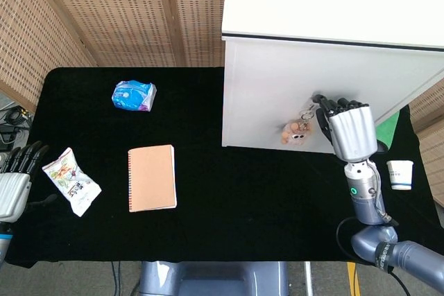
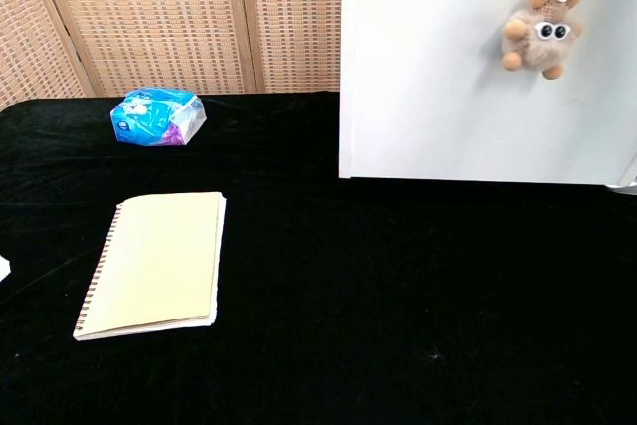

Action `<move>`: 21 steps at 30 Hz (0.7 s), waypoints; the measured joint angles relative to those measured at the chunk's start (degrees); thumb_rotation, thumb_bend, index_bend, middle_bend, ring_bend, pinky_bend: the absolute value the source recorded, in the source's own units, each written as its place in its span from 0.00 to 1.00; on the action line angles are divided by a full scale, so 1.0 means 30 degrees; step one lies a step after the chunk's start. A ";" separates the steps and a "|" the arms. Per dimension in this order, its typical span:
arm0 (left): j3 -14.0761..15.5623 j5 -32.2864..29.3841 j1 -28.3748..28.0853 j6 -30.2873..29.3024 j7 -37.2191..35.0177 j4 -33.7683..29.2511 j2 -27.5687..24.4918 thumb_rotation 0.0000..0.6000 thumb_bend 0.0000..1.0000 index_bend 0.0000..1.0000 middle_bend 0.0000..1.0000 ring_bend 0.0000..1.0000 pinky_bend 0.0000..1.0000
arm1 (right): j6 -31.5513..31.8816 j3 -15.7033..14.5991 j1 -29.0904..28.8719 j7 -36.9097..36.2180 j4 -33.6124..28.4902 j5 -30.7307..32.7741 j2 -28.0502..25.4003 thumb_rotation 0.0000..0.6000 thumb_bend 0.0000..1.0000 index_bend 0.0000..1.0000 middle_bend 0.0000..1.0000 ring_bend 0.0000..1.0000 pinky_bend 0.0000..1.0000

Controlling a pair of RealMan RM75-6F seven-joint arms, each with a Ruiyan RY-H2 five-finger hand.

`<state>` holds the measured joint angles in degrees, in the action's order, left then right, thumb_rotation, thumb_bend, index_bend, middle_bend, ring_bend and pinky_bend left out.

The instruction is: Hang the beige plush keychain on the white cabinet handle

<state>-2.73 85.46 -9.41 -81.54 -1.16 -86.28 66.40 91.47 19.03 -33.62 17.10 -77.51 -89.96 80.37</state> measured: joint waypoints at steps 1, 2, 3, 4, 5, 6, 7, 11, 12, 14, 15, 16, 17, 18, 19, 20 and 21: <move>0.0001 0.0007 0.0003 -0.0010 -0.0016 -0.0008 -0.0016 1.00 0.00 0.00 0.00 0.00 0.00 | 0.0190 -0.0030 0.0078 -0.0105 -0.0041 -0.0107 -0.0047 1.00 0.58 0.49 0.89 0.84 1.00; 0.0004 0.0010 0.0008 -0.0015 -0.0035 -0.0008 -0.0025 1.00 0.00 0.00 0.00 0.00 0.00 | 0.0507 -0.0101 0.0217 -0.0290 -0.0087 -0.0308 -0.0132 1.00 0.58 0.50 0.89 0.84 1.00; 0.0006 0.0015 0.0010 -0.0019 -0.0056 -0.0010 -0.0032 1.00 0.00 0.00 0.00 0.00 0.00 | 0.0777 -0.0180 0.0348 -0.0470 -0.0117 -0.0497 -0.0211 1.00 0.58 0.50 0.89 0.84 1.00; 0.0006 0.0026 0.0012 -0.0029 -0.0080 -0.0011 -0.0040 1.00 0.00 0.00 0.00 0.00 0.00 | 0.1063 -0.0282 0.0496 -0.0698 -0.0143 -0.0700 -0.0298 1.00 0.58 0.50 0.89 0.84 1.00; 0.0013 0.0052 0.0013 -0.0039 -0.0098 -0.0013 -0.0055 1.00 0.00 0.00 0.00 0.00 0.00 | 0.1451 -0.0452 0.0702 -0.1070 -0.0162 -0.0993 -0.0430 1.00 0.58 0.50 0.89 0.84 1.00; 0.0019 0.0067 0.0014 -0.0047 -0.0107 -0.0017 -0.0060 1.00 0.00 0.00 0.00 0.00 0.00 | 0.1730 -0.0597 0.0856 -0.1396 -0.0162 -0.1230 -0.0539 1.00 0.57 0.50 0.88 0.84 1.00; 0.0027 0.0086 0.0016 -0.0053 -0.0114 -0.0023 -0.0064 1.00 0.00 0.00 0.00 0.00 0.00 | 0.1965 -0.0759 0.1006 -0.1759 -0.0147 -0.1477 -0.0655 1.00 0.53 0.50 0.87 0.83 1.00; 0.0098 0.0240 0.0036 -0.0120 -0.0101 -0.0050 -0.0072 1.00 0.00 0.00 0.00 0.00 0.00 | 0.2795 -0.1853 0.1809 -0.4041 0.0248 -0.2700 -0.1403 1.00 0.21 0.42 0.69 0.70 0.94; 0.0120 0.0291 0.0042 -0.0144 -0.0078 -0.0061 -0.0069 1.00 0.00 0.00 0.00 0.00 0.00 | 0.2954 -0.2219 0.2080 -0.4600 0.0419 -0.2937 -0.1629 1.00 0.10 0.38 0.59 0.60 0.85; 0.0173 0.0380 0.0059 -0.0189 0.0014 -0.0084 -0.0047 1.00 0.00 0.00 0.00 0.00 0.00 | 0.3103 -0.3225 0.2773 -0.5780 0.0778 -0.3356 -0.2241 1.00 0.01 0.32 0.42 0.40 0.62; 0.0197 0.0411 0.0065 -0.0197 0.0062 -0.0088 -0.0032 1.00 0.00 0.00 0.00 0.00 0.00 | 0.3074 -0.3687 0.3083 -0.6154 0.0889 -0.3471 -0.2550 1.00 0.00 0.29 0.33 0.29 0.48; 0.0220 0.0439 0.0069 -0.0203 0.0105 -0.0092 -0.0014 1.00 0.00 0.00 0.00 0.00 0.00 | 0.3002 -0.4144 0.3390 -0.6467 0.0968 -0.3568 -0.2886 1.00 0.00 0.27 0.26 0.19 0.36; 0.0239 0.0465 0.0074 -0.0209 0.0152 -0.0096 0.0009 1.00 0.00 0.00 0.00 0.00 0.00 | 0.2848 -0.4730 0.3774 -0.6855 0.1023 -0.3690 -0.3346 1.00 0.00 0.25 0.22 0.14 0.30; 0.0253 0.0482 0.0077 -0.0215 0.0193 -0.0096 0.0027 1.00 0.00 0.00 0.00 0.00 0.00 | 0.2681 -0.5143 0.4037 -0.7098 0.1022 -0.3765 -0.3697 1.00 0.00 0.21 0.16 0.07 0.21; 0.0267 0.0499 0.0083 -0.0224 0.0240 -0.0095 0.0050 1.00 0.00 0.00 0.00 0.00 0.00 | 0.2463 -0.5538 0.4291 -0.7257 0.0981 -0.3819 -0.4058 1.00 0.00 0.17 0.09 0.02 0.15; 0.0281 0.0523 0.0093 -0.0248 0.0303 -0.0092 0.0077 1.00 0.00 0.00 0.00 0.00 0.00 | 0.2124 -0.6024 0.4618 -0.7368 0.0853 -0.3863 -0.4542 1.00 0.00 0.15 0.06 0.01 0.11; 0.0292 0.0542 0.0100 -0.0265 0.0357 -0.0090 0.0096 1.00 0.00 0.00 0.00 0.00 0.00 | 0.1871 -0.6330 0.4848 -0.7396 0.0682 -0.3866 -0.4899 1.00 0.00 0.12 0.02 0.00 0.07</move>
<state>-1.85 87.09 -9.11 -82.34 -0.09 -86.55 66.69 97.09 0.04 -19.07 -5.09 -75.47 -101.56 65.67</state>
